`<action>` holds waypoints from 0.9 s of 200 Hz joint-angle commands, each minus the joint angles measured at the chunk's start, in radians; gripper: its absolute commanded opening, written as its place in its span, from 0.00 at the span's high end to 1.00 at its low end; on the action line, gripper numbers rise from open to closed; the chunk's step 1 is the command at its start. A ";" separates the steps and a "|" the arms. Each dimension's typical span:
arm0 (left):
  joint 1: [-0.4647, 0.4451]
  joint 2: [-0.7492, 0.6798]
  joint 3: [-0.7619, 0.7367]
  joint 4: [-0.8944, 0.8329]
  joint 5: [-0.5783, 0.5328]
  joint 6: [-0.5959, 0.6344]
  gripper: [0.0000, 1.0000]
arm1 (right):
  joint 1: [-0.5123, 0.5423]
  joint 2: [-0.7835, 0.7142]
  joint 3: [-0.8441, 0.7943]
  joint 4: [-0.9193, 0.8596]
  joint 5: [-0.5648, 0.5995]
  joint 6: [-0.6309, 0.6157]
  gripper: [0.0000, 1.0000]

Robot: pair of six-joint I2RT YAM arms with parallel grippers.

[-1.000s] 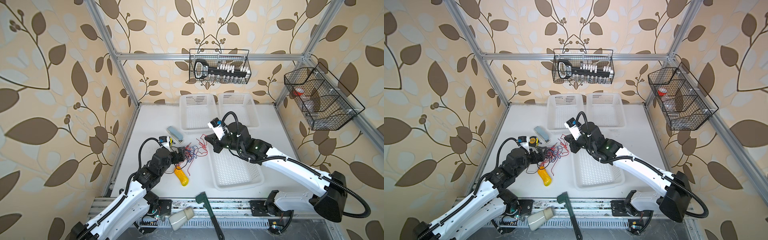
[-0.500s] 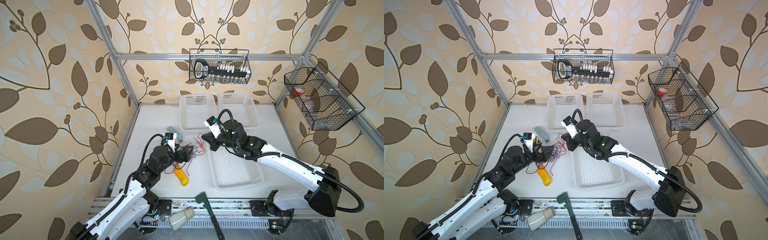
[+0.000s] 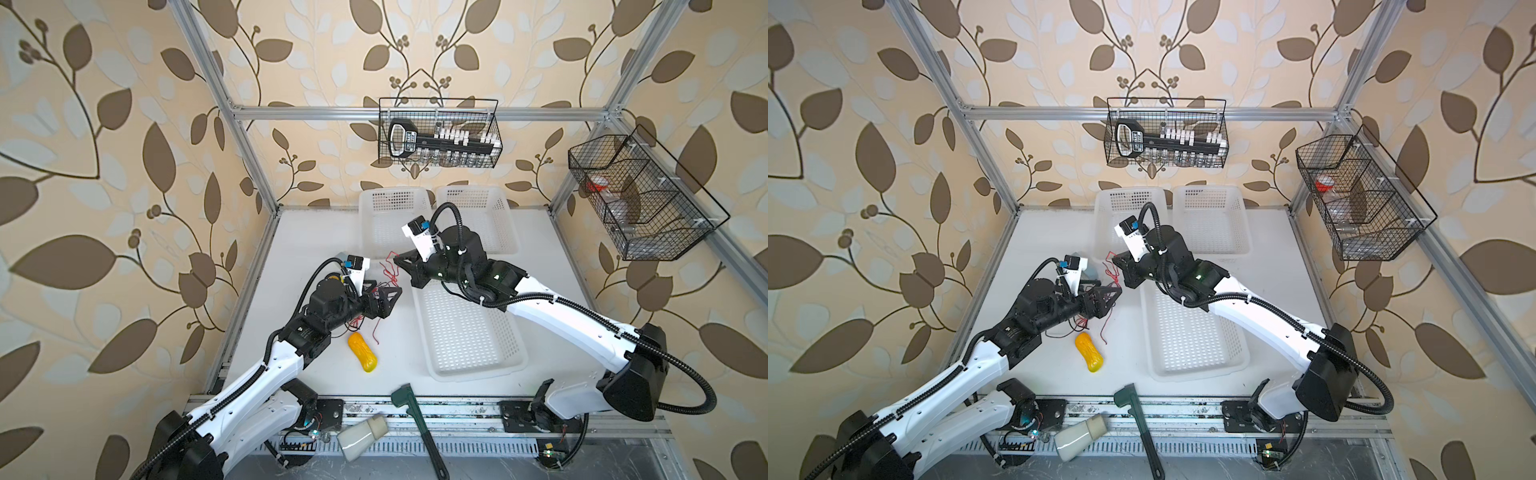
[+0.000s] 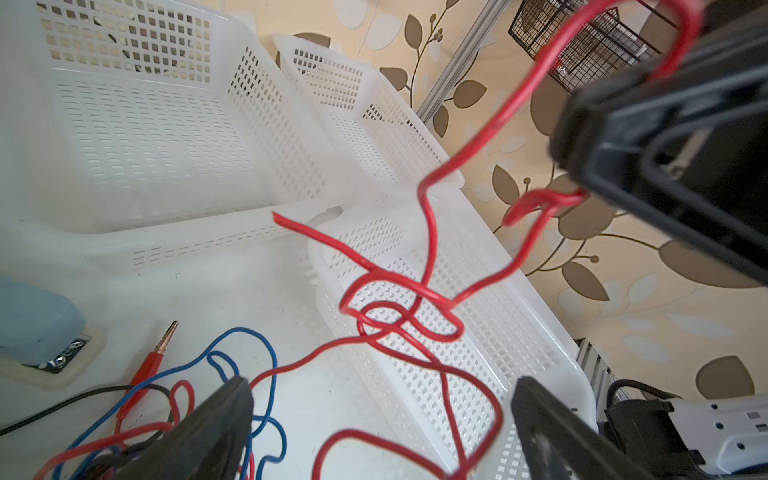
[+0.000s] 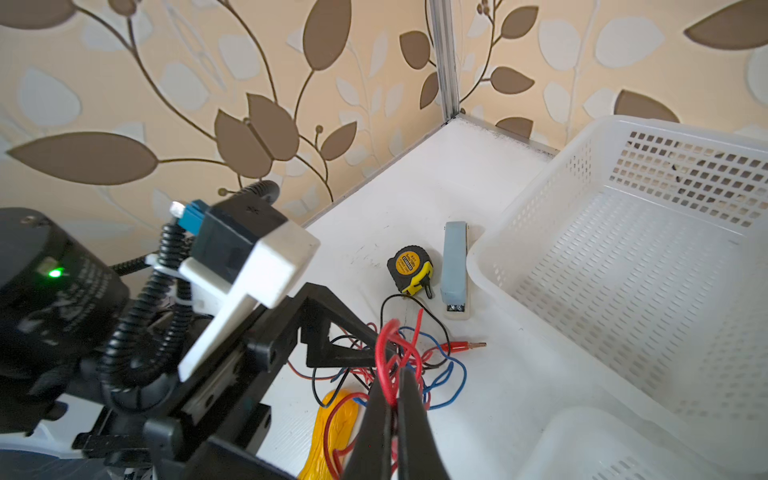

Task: Untangle the cables

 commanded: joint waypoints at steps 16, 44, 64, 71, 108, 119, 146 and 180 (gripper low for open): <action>-0.006 0.066 0.065 -0.015 -0.015 0.019 0.22 | 0.010 -0.033 0.039 0.031 0.012 0.017 1.00; -0.007 0.063 0.047 -0.015 -0.025 0.006 0.52 | 0.004 -0.052 0.037 0.020 0.087 -0.001 1.00; -0.007 0.037 0.040 -0.035 -0.051 0.007 0.75 | -0.014 -0.057 0.029 0.015 0.104 0.001 1.00; -0.007 0.025 0.040 -0.048 -0.063 0.008 0.82 | -0.020 -0.060 0.022 0.017 0.110 0.004 1.00; -0.007 -0.029 0.034 -0.104 -0.119 0.024 1.00 | -0.071 -0.085 -0.029 0.029 0.134 0.017 1.00; -0.006 -0.040 0.030 -0.114 -0.133 0.024 1.00 | -0.088 -0.095 -0.045 0.029 0.155 0.019 1.00; -0.006 -0.059 0.020 -0.130 -0.152 0.018 1.00 | -0.134 -0.123 -0.071 0.028 0.179 0.022 1.00; -0.006 -0.069 0.005 -0.114 -0.150 0.001 1.00 | -0.165 -0.157 -0.125 0.048 0.123 0.006 1.00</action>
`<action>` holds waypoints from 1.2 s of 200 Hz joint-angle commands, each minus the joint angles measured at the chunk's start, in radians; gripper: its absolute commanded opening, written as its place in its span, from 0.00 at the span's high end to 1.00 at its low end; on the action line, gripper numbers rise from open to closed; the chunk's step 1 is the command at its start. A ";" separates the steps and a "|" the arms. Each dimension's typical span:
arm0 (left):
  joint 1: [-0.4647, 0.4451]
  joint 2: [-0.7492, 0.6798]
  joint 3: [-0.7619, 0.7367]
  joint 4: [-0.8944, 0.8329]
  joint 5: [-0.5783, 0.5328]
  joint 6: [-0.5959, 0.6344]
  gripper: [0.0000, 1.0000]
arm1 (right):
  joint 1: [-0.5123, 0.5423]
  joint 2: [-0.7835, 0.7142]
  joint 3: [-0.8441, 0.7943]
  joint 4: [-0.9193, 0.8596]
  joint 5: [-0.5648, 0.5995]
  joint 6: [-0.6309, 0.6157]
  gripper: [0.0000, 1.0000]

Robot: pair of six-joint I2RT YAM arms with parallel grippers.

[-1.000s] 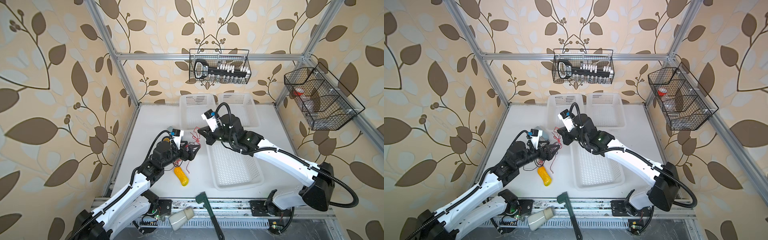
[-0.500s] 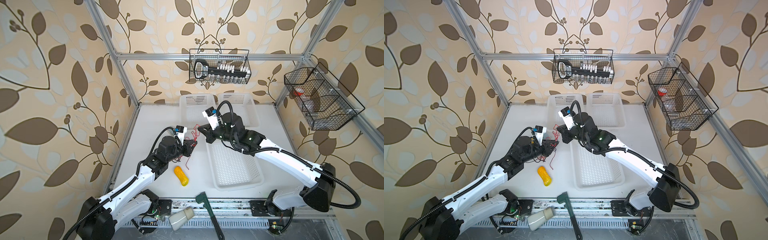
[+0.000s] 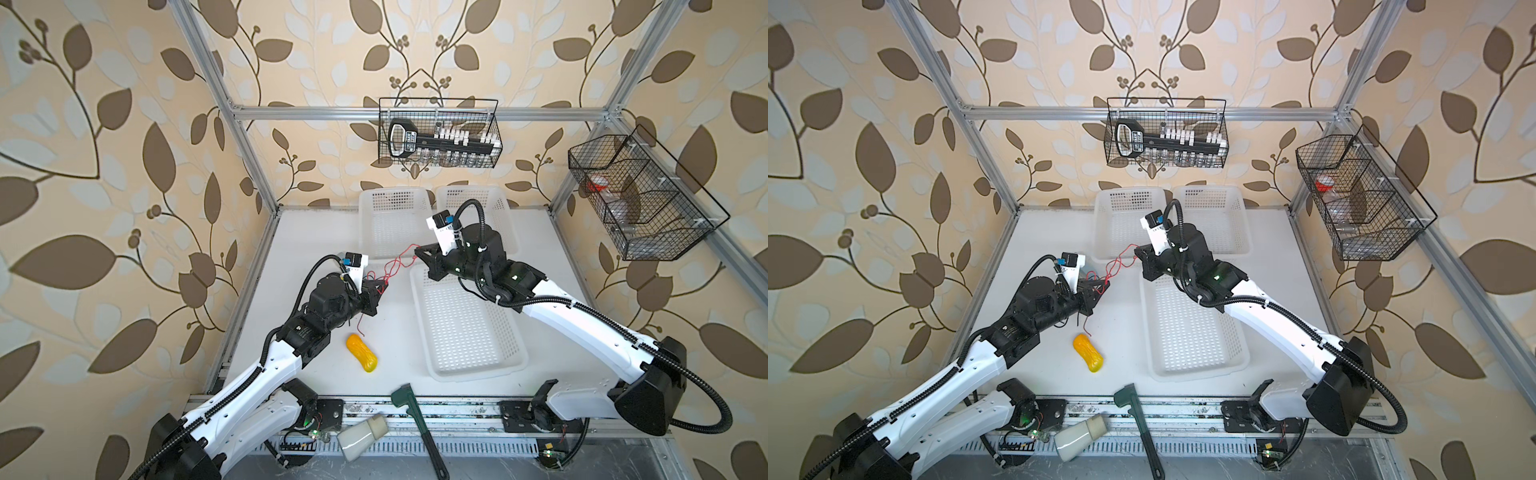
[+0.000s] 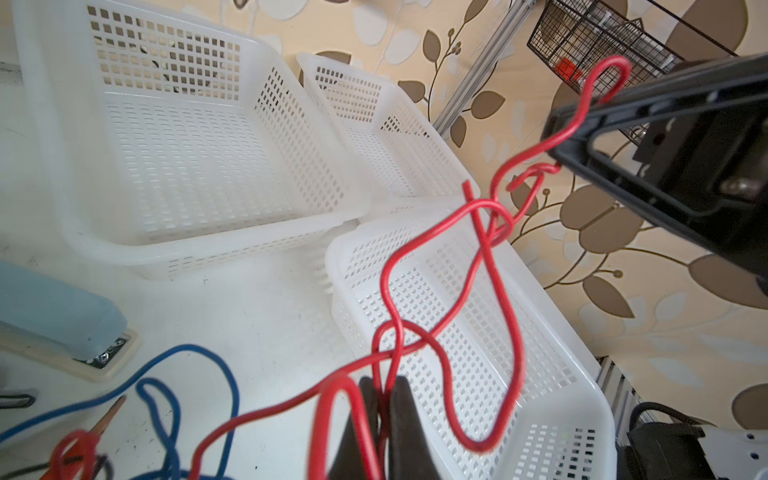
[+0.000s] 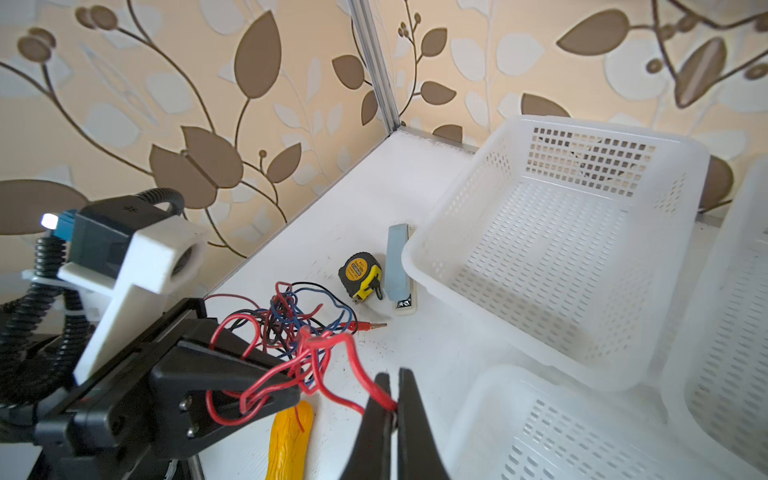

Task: Untangle the cables

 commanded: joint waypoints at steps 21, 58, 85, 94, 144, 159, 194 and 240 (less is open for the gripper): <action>0.008 -0.020 -0.029 -0.013 -0.044 -0.011 1.00 | -0.024 -0.061 -0.034 0.074 -0.026 -0.047 1.00; 0.009 0.002 -0.020 0.023 -0.008 -0.021 1.00 | 0.016 -0.059 -0.039 0.077 -0.020 -0.088 0.77; 0.008 0.009 -0.019 0.059 0.000 -0.037 1.00 | 0.016 -0.071 -0.075 0.099 -0.018 -0.079 0.59; 0.008 0.010 -0.018 0.070 -0.003 -0.045 1.00 | 0.015 -0.079 -0.094 0.111 -0.012 -0.077 0.53; 0.008 0.016 0.032 0.099 -0.001 -0.102 1.00 | 0.001 -0.125 -0.285 0.230 -0.034 -0.062 0.43; 0.008 0.015 0.048 0.111 0.003 -0.123 1.00 | 0.002 -0.121 -0.347 0.295 -0.044 -0.038 0.43; 0.008 0.009 0.078 0.170 0.040 -0.174 1.00 | 0.018 -0.081 -0.418 0.442 -0.125 0.046 0.43; 0.009 0.007 0.118 0.193 0.090 -0.208 1.00 | 0.071 -0.002 -0.353 0.484 -0.139 0.087 0.38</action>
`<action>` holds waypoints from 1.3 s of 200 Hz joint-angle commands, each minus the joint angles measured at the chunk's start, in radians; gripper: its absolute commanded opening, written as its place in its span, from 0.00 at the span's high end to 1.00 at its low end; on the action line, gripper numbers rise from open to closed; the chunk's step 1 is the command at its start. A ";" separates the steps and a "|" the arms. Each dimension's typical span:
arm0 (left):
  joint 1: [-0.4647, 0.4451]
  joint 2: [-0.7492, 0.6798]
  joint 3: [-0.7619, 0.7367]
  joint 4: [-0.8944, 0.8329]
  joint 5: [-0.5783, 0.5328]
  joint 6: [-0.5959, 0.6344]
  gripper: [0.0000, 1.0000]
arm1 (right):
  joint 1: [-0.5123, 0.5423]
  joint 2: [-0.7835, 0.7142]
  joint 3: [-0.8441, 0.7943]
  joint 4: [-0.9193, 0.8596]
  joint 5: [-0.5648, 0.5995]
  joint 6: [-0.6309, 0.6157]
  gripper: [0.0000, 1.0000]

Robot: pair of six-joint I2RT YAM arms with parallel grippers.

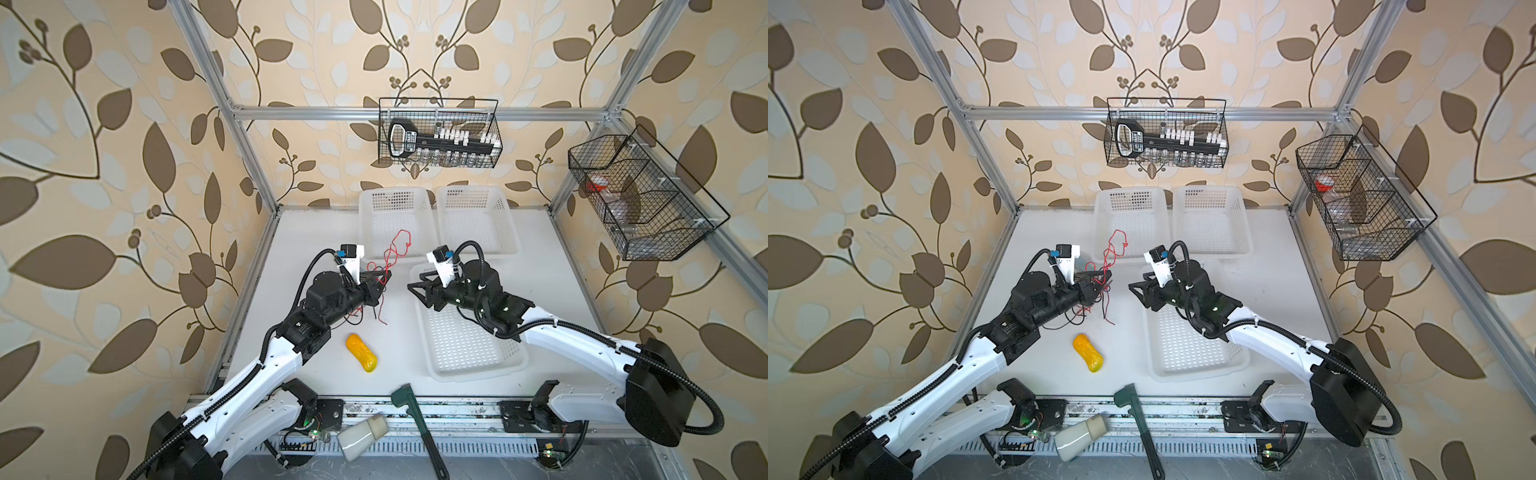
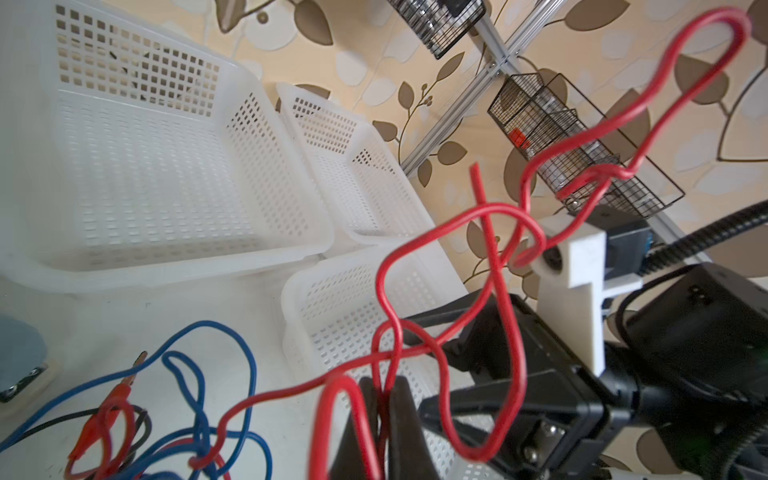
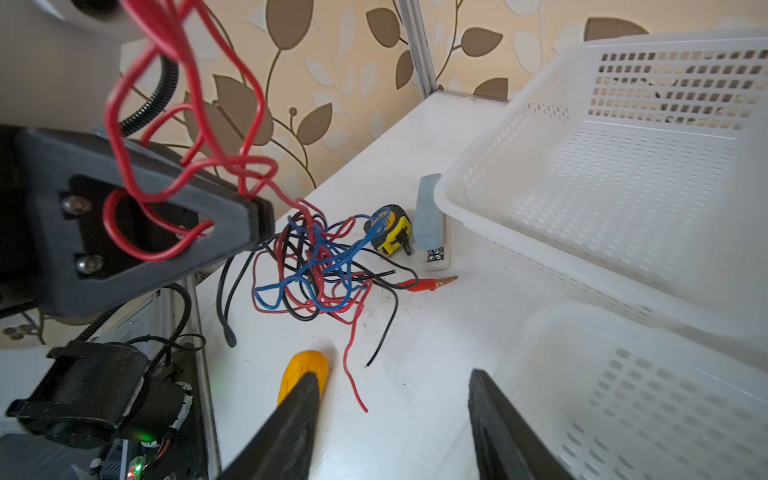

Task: Untangle the cables

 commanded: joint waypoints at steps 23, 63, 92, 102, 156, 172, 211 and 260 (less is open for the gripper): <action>0.012 -0.018 0.060 0.106 0.055 -0.043 1.00 | 0.019 0.087 0.094 0.084 -0.045 0.070 0.35; 0.012 -0.016 0.056 0.131 0.077 -0.069 1.00 | 0.021 0.163 0.148 0.133 -0.109 0.133 0.36; 0.012 -0.012 0.049 0.155 0.087 -0.085 1.00 | 0.028 0.226 0.191 0.130 -0.130 0.164 0.38; 0.012 -0.012 0.046 0.165 0.090 -0.089 1.00 | 0.031 0.245 0.205 0.124 -0.138 0.169 0.40; 0.012 -0.017 0.022 0.217 0.092 -0.114 1.00 | 0.045 0.316 0.242 0.149 -0.179 0.205 0.59; 0.013 -0.020 0.021 0.217 0.092 -0.117 1.00 | 0.045 0.330 0.247 0.162 -0.188 0.213 0.81; 0.012 -0.052 0.013 0.179 0.050 -0.101 1.00 | 0.046 0.313 0.223 0.152 -0.163 0.195 1.00; 0.014 -0.160 0.047 -0.033 -0.165 -0.033 1.00 | 0.046 0.265 0.159 0.022 -0.046 0.123 1.00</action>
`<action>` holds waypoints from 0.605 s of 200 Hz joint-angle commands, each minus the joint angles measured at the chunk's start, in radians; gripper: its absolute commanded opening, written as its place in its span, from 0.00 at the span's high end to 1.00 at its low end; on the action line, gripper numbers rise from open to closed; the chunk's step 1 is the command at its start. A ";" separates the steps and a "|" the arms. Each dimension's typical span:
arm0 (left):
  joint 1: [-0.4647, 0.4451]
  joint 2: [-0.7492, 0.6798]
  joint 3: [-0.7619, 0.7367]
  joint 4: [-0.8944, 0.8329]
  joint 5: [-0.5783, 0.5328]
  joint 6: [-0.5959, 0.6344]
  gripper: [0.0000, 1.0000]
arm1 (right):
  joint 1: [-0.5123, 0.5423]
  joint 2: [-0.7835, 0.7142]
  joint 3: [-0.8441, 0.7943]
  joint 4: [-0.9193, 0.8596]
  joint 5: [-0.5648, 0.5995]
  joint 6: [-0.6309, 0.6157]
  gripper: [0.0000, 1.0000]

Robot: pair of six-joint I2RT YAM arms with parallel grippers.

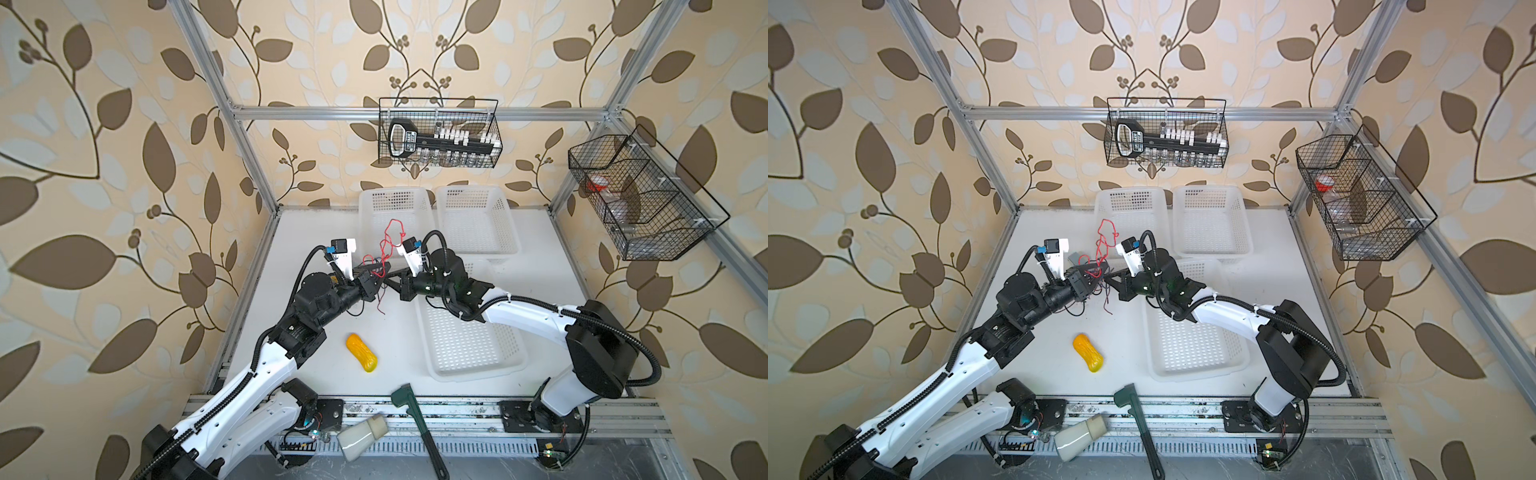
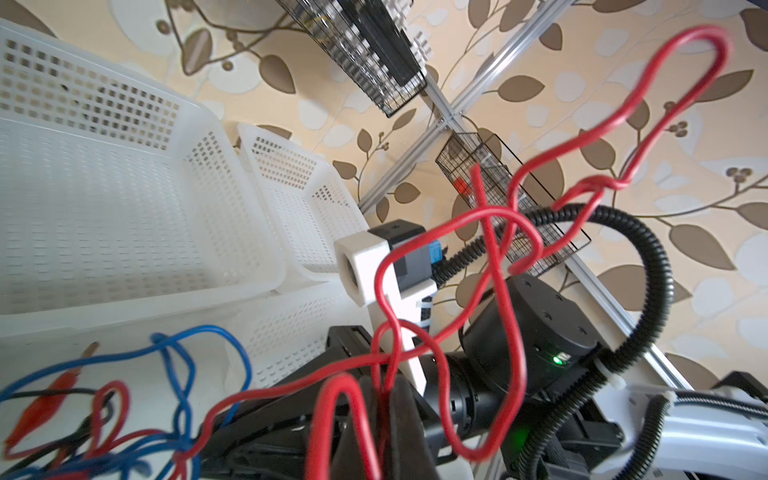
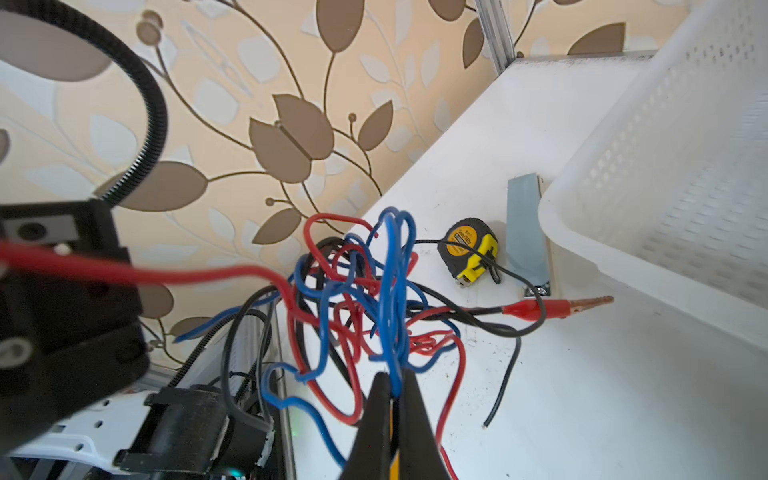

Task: Untangle the cables

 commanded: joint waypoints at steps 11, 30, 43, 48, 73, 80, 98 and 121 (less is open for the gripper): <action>0.014 -0.106 0.063 -0.159 -0.239 0.088 1.00 | 0.007 -0.044 -0.073 -0.096 0.101 -0.061 1.00; 0.015 -0.143 0.105 -0.300 -0.404 0.118 1.00 | 0.007 -0.066 -0.122 -0.105 0.133 -0.068 1.00; 0.016 -0.157 0.135 -0.388 -0.518 0.129 1.00 | 0.008 -0.079 -0.150 -0.109 0.149 -0.072 1.00; 0.017 -0.161 0.147 -0.419 -0.562 0.131 1.00 | 0.008 -0.083 -0.159 -0.112 0.155 -0.072 1.00; 0.018 -0.173 0.210 -0.549 -0.770 0.140 1.00 | 0.009 -0.102 -0.202 -0.119 0.171 -0.072 1.00; 0.020 -0.180 0.223 -0.565 -0.812 0.146 1.00 | 0.010 -0.106 -0.213 -0.119 0.174 -0.070 1.00; 0.020 -0.197 0.242 -0.578 -0.901 0.170 1.00 | 0.011 -0.116 -0.240 -0.118 0.179 -0.069 1.00; 0.020 -0.208 0.270 -0.584 -1.011 0.219 1.00 | 0.013 -0.123 -0.256 -0.122 0.185 -0.071 1.00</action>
